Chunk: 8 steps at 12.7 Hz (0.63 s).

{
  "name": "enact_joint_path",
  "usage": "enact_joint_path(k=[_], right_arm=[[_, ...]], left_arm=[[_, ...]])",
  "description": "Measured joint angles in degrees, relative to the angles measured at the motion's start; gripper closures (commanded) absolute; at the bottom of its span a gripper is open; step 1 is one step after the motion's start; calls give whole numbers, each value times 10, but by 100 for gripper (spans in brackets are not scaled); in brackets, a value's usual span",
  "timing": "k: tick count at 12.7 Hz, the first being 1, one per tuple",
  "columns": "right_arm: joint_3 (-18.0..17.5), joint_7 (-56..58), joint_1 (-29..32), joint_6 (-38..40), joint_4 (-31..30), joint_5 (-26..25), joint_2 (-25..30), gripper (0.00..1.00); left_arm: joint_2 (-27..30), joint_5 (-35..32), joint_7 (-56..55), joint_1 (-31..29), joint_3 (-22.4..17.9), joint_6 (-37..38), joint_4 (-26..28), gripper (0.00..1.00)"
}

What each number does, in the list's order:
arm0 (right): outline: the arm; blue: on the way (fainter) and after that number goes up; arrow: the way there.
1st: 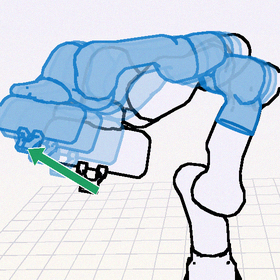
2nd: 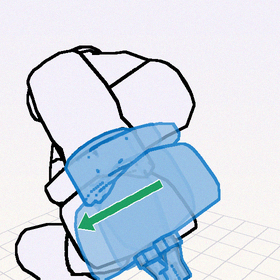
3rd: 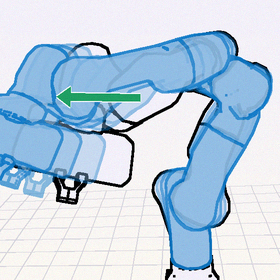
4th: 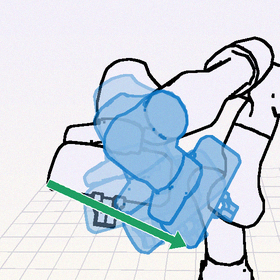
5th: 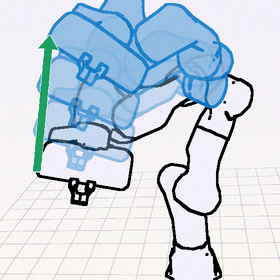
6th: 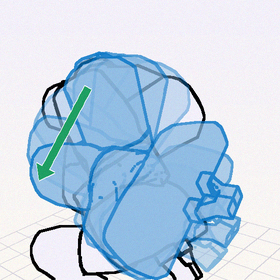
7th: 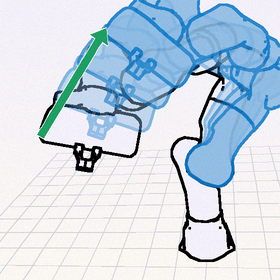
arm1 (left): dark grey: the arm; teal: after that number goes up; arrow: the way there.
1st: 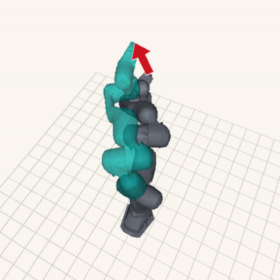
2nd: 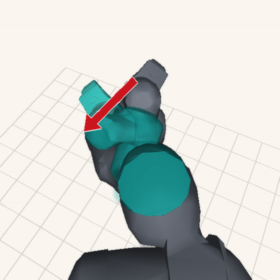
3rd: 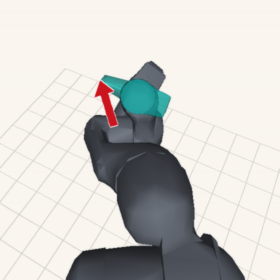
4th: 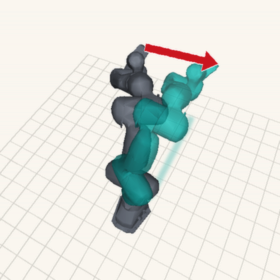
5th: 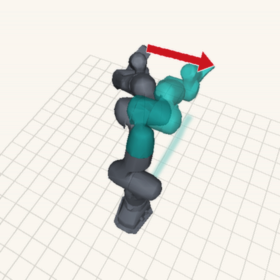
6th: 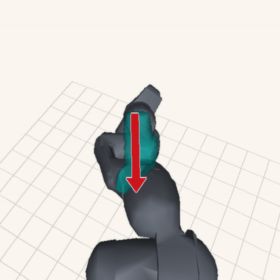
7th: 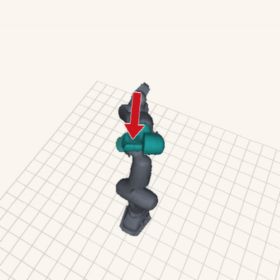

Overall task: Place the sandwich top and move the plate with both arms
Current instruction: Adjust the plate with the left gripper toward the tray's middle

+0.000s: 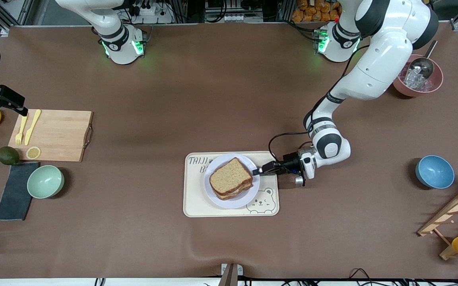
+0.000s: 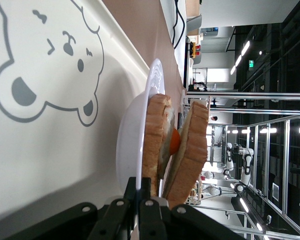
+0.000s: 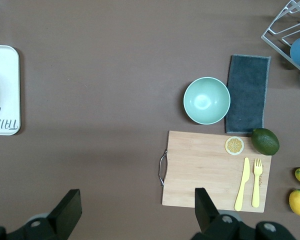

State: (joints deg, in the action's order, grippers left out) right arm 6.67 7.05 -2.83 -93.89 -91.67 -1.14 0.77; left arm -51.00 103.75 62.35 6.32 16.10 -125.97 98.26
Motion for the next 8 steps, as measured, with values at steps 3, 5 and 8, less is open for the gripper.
enact_joint_path(k=[3, 5, 8], right_arm=[[0, 0, 0, 0, 0, 0, 0, 0], [0, 0, 0, 0, 0, 0, 0, 0], [0, 0, 0, 0, 0, 0, 0, 0]], left_arm=[[-2, 0, 0, 6, -3, -3, -6, 100], [-3, 0, 0, 10, -5, -6, -8, 100], [-6, 0, -4, 18, -5, -21, -13, 100]])
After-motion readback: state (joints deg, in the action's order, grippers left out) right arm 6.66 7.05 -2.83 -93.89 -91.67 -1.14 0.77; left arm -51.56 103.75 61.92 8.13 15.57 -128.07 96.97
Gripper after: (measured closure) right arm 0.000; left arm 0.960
